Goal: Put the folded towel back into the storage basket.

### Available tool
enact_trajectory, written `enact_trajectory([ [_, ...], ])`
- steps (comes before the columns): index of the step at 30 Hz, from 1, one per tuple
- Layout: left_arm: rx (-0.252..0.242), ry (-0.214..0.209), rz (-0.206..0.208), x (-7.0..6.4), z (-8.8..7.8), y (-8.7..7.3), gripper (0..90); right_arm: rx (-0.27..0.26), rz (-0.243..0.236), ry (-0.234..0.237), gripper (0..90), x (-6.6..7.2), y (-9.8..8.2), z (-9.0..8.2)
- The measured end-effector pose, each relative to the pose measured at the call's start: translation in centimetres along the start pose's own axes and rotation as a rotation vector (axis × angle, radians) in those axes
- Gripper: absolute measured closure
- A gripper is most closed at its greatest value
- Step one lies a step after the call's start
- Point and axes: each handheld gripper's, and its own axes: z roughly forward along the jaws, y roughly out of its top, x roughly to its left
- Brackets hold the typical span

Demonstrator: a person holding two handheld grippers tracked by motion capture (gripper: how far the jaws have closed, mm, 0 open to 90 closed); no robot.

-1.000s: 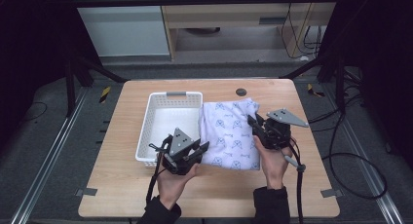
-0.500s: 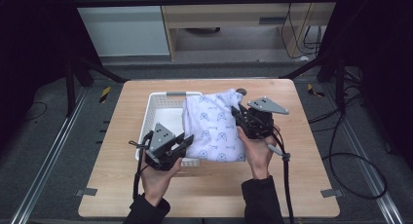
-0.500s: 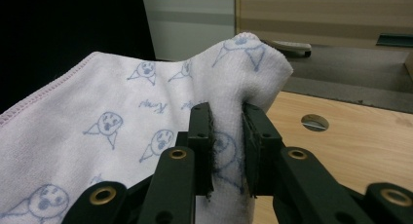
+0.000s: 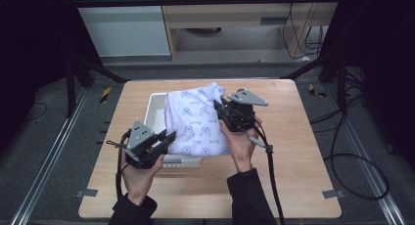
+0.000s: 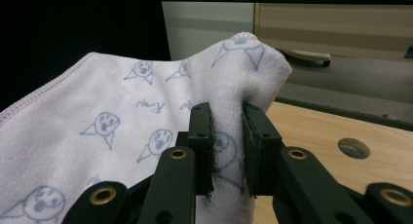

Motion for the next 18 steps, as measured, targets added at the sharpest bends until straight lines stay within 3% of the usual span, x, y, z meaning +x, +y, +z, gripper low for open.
enact_trajectory([
  [18,-0.005,0.059,-0.052,4.2,-1.3,-1.1,76.1,0.005,-0.03,0.035,76.0,3.6,0.8,3.9],
])
